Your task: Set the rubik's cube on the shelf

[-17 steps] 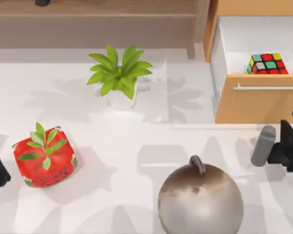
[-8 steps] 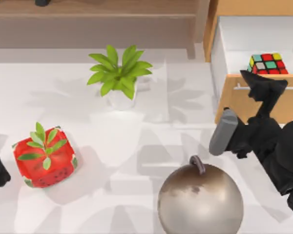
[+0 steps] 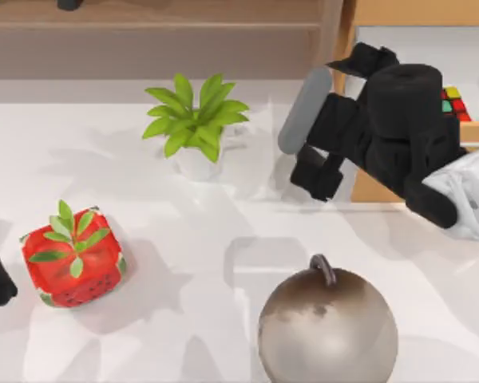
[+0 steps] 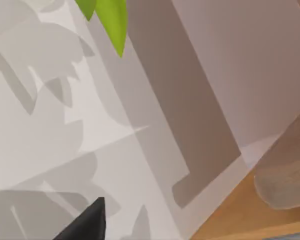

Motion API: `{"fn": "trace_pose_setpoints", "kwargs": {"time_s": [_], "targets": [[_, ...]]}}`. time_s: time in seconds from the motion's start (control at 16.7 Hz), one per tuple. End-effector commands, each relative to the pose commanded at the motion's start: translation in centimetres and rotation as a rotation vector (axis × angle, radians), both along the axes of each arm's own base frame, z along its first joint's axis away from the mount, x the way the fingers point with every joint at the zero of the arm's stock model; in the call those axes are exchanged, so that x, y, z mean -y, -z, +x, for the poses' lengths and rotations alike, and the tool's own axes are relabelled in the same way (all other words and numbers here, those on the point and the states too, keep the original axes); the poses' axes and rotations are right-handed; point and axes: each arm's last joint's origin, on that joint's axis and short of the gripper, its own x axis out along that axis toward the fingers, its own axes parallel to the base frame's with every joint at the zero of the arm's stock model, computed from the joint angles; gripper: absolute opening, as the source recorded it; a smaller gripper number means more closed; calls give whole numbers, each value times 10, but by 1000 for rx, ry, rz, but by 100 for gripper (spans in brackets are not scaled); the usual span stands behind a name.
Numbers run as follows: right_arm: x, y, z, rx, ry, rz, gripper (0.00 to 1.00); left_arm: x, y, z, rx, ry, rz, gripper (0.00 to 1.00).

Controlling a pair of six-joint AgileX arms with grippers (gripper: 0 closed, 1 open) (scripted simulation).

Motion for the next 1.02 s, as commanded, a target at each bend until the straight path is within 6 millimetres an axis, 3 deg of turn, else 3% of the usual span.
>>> {"fn": "trace_pose_setpoints", "kwargs": {"time_s": [0.3, 0.66, 0.84, 1.02], "targets": [[12, -45, 64, -384, 230, 135, 100, 0, 0, 0, 0, 0, 0, 100], [60, -93, 115, -772, 613, 271, 100, 0, 0, 0, 0, 0, 0, 100], [86, -100, 129, -924, 800, 312, 100, 0, 0, 0, 0, 0, 0, 100], [107, -93, 139, -1044, 956, 329, 100, 0, 0, 0, 0, 0, 0, 100]]}}
